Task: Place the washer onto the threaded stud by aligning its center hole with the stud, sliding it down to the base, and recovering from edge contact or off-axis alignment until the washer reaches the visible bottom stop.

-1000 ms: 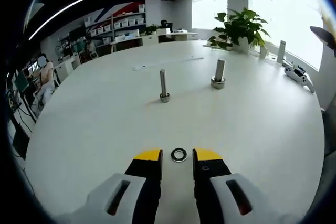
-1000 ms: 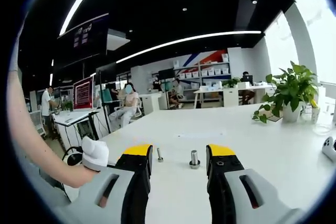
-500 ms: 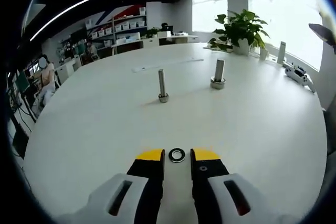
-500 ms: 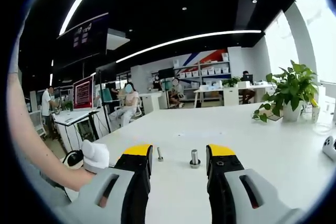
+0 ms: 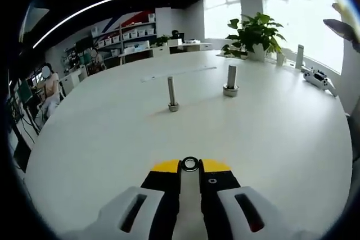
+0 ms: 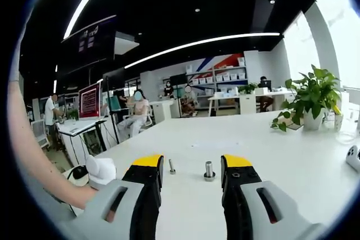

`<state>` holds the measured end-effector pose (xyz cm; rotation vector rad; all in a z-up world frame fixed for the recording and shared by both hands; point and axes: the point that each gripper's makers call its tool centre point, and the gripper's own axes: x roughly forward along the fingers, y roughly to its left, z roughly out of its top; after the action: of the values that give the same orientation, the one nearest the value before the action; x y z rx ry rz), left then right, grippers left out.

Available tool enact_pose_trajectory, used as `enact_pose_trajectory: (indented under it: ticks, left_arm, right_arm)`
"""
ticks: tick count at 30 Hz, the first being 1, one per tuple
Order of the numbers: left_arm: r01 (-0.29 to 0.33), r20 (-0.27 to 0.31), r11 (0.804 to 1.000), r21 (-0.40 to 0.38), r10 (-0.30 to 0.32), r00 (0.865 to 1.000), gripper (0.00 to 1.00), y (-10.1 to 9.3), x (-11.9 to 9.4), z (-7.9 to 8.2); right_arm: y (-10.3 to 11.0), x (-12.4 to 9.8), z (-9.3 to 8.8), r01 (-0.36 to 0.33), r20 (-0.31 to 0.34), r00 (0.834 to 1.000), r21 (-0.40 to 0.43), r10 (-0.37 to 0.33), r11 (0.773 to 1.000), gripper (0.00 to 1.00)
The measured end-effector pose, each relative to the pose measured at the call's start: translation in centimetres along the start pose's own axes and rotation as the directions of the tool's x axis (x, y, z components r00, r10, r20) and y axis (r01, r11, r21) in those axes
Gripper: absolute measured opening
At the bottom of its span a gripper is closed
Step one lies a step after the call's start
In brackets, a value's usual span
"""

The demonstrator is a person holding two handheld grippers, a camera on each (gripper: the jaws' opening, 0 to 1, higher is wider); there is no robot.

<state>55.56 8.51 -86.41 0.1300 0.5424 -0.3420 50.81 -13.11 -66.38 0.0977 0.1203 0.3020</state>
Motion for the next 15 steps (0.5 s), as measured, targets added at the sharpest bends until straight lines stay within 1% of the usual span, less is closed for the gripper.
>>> enact_pose_trajectory:
  ticks: [8, 9, 10, 11, 12, 14, 15]
  left_arm:
    - [-0.004, 0.003, 1.000, 0.023, 0.004, 1.000, 0.09, -0.21, 0.08, 0.07]
    - [-0.008, 0.004, 0.999, 0.033, 0.008, 1.000, 0.07, -0.26, 0.08, 0.11]
    - [-0.009, 0.001, 0.999, 0.034, 0.009, 1.000, 0.00, -0.24, 0.10, 0.10]
    - [-0.010, 0.000, 1.000, 0.028, 0.010, 1.000, 0.00, -0.10, 0.32, 0.07]
    - [0.017, -0.004, 1.000, 0.015, -0.017, 1.000, 0.00, -0.53, 0.50, -0.24]
    - [0.008, -0.003, 1.000, 0.030, -0.008, 1.000, 0.00, -0.59, 0.72, -0.05]
    - [0.010, -0.007, 1.000, 0.019, -0.010, 1.000, 0.00, -0.62, 0.84, -0.10]
  right_arm:
    - [-0.12, 0.01, 0.12, 0.004, 0.004, 1.000, 0.003, -0.004, 1.000, 0.43]
    - [-0.12, 0.00, 0.13, 0.004, 0.004, 1.000, 0.004, -0.004, 1.000, 0.43]
    - [-0.10, 0.01, 0.12, 0.004, 0.004, 1.000, 0.005, -0.004, 1.000, 0.43]
    - [-0.12, 0.00, 0.06, 0.004, 0.001, 1.000, 0.005, -0.004, 1.000, 0.43]
    - [-0.16, -0.02, 0.06, 0.005, 0.001, 1.000, 0.003, -0.005, 1.000, 0.43]
    - [-0.16, -0.02, 0.17, 0.005, 0.007, 1.000, 0.011, -0.005, 1.000, 0.43]
    - [-0.20, 0.02, 0.15, 0.009, 0.005, 1.000, 0.004, -0.009, 1.000, 0.43]
